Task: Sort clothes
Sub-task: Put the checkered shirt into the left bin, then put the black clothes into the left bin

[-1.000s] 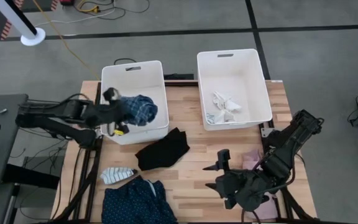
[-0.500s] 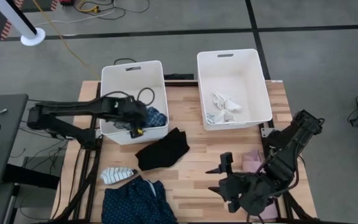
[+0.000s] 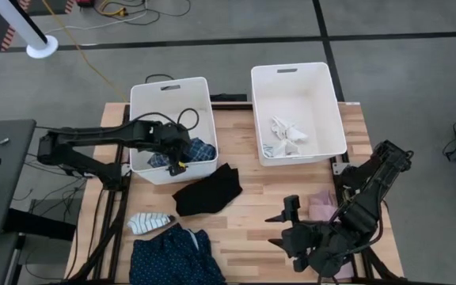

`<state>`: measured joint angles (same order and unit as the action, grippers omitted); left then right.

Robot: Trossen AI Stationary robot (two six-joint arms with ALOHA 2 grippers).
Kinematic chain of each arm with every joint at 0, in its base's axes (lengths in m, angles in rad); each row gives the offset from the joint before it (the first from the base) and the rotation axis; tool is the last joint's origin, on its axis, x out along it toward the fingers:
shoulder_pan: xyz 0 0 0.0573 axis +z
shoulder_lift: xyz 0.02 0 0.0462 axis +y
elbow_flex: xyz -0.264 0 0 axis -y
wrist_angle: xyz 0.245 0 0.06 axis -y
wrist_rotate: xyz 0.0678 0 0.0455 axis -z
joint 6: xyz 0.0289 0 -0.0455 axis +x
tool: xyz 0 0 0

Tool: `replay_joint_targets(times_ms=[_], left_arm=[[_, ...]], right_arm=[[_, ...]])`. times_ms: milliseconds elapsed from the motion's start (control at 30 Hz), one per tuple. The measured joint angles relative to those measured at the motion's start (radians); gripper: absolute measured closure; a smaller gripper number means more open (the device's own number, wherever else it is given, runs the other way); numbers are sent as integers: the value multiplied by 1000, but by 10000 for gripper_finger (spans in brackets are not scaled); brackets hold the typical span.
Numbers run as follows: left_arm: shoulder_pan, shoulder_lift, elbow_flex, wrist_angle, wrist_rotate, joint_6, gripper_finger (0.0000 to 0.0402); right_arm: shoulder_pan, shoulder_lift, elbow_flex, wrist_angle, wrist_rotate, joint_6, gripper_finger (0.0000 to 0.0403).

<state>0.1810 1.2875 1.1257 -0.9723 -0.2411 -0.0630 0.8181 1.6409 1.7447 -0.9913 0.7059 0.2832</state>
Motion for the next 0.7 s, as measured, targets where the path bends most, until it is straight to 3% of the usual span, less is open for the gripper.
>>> replay_joint_targets(times_ms=[700], left_arm=[[-48, -133, 113, -109, -12, -21, 198]], right_arm=[[-7, 0, 0, 0, 2, -4, 137]])
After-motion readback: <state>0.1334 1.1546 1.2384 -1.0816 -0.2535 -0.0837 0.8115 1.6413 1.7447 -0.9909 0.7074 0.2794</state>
